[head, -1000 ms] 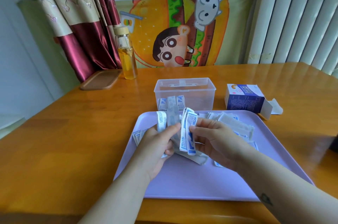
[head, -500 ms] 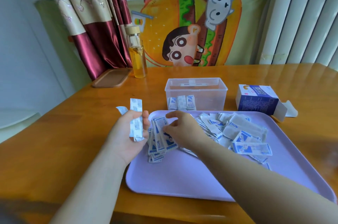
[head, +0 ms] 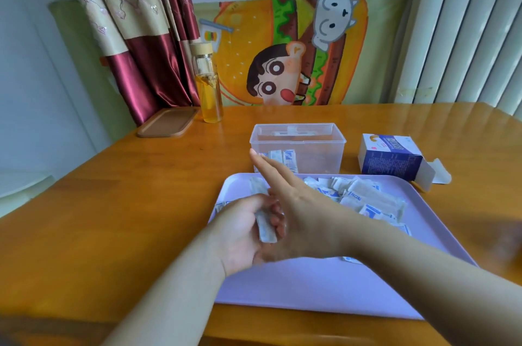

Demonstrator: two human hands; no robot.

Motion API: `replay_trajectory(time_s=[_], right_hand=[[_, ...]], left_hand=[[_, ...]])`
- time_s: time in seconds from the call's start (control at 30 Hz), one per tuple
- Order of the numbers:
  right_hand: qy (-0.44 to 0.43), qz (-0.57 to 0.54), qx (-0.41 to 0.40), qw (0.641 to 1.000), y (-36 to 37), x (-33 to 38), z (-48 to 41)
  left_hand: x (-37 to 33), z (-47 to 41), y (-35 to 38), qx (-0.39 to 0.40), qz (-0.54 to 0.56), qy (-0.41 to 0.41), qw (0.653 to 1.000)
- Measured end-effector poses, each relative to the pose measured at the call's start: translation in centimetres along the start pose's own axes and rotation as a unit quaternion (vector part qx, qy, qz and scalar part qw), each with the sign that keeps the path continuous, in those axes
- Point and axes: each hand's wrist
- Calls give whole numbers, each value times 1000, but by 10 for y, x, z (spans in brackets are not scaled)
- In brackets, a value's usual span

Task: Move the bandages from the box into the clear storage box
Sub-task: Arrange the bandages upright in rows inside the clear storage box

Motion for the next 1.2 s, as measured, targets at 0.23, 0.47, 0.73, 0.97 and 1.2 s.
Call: replay_trajectory(time_s=[0.23,0.47,0.73,0.97,1.2], right_hand=[[-13,22,-13,1000,-7,-14,20],[30,-106,-54,992,-36,-8,22],[68,-173,-84,979,-69,-17,-8],[136,-238,-227,935,-104,-44,-61],[246,-432,-210,842,-94,-88,-115]], left_hand=[[7,6,17,34,-99,31,994],[7,12,18,56,-213,14,975],[-24,-6,25,66,-264,71,960],[-78,-46,31,-44,-412,289,863],[-107,-100,28,-91,-543,313,774]])
Point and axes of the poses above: each hand's wrist, its own z-axis away from the middle knuckle, its own y-axis out of the palm, x = y × z, and after that the axes turned 3 degrees about z, right-handed
